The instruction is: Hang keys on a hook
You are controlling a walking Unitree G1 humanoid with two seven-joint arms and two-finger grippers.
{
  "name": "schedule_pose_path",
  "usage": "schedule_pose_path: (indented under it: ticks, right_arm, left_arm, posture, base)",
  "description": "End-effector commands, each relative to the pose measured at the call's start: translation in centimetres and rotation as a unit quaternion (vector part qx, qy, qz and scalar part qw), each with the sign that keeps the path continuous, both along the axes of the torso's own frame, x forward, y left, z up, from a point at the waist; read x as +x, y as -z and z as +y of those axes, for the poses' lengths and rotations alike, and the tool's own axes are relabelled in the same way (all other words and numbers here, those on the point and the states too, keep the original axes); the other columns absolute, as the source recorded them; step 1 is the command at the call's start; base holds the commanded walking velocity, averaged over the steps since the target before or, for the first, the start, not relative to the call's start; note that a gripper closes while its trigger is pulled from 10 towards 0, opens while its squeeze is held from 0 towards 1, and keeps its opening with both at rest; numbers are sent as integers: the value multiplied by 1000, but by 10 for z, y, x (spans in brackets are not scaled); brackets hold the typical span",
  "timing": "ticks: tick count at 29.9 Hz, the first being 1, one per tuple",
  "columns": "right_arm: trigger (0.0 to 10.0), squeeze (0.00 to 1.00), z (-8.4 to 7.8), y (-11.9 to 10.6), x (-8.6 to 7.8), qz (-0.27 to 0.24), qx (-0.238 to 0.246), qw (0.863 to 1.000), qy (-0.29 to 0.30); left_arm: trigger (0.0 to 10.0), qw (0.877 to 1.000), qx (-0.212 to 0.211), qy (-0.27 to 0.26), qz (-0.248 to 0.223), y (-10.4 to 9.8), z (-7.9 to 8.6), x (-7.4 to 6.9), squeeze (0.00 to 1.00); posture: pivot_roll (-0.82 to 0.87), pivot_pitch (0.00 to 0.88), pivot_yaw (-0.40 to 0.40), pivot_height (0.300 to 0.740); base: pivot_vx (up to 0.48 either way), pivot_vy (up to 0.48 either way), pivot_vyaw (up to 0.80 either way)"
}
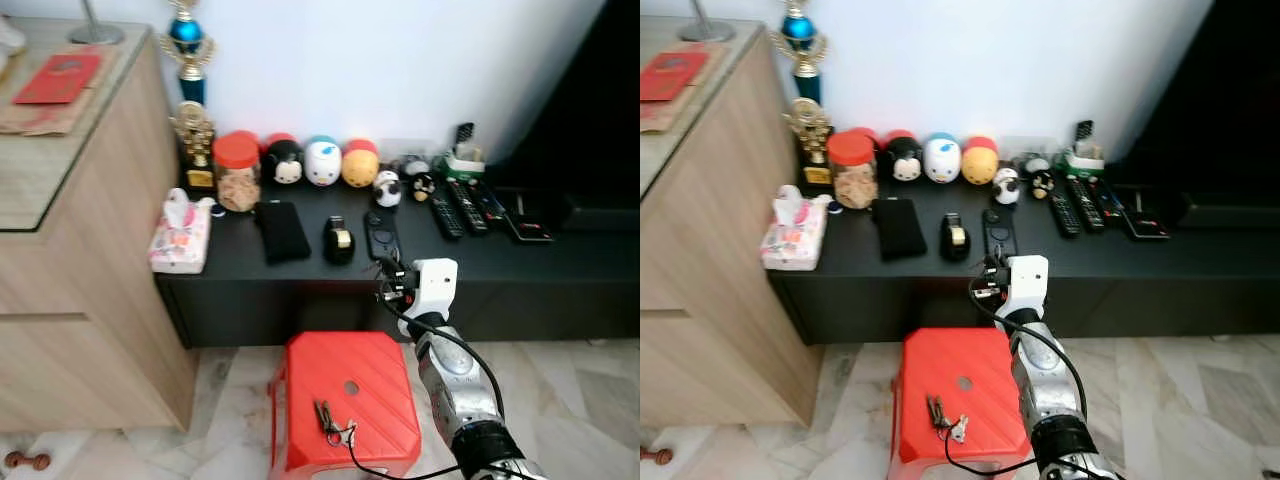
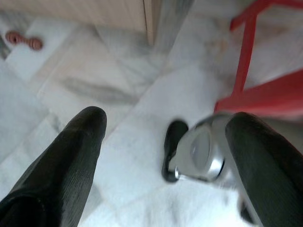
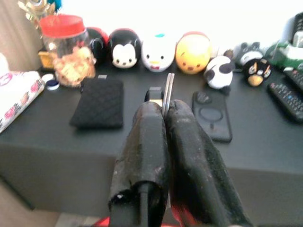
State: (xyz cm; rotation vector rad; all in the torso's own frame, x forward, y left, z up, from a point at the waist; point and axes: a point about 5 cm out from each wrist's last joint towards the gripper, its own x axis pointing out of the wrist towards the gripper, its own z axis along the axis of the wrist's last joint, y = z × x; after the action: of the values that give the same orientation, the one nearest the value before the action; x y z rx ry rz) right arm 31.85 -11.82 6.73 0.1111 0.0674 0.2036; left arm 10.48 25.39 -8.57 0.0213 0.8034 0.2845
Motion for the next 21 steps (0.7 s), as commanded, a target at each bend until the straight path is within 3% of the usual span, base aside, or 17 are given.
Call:
schedule_pose_path:
  ticks: [1,7,21]
  right_arm:
    - [10000,0,-3,4,-3,6,-8,1000,9]
    - [10000,0,-2,8,-6,15,-6,1000,18]
    - [10000,0,-9,15,-8,29,-14,999,37]
  left_arm:
    - [10000,1000,-8,6,-7,0,-5,5,0]
    - [10000,1000,-14,16,-10,-1,-8,14,0]
    - [10000,999,-28,18,18,6,-18,7,0]
  posture:
    - [48,0,-120,740]
    - [40,0,-111,740]
    - [46,0,-114,740]
  base:
    - [0,0,0]
    - [0,0,0]
    - [-52,0,0]
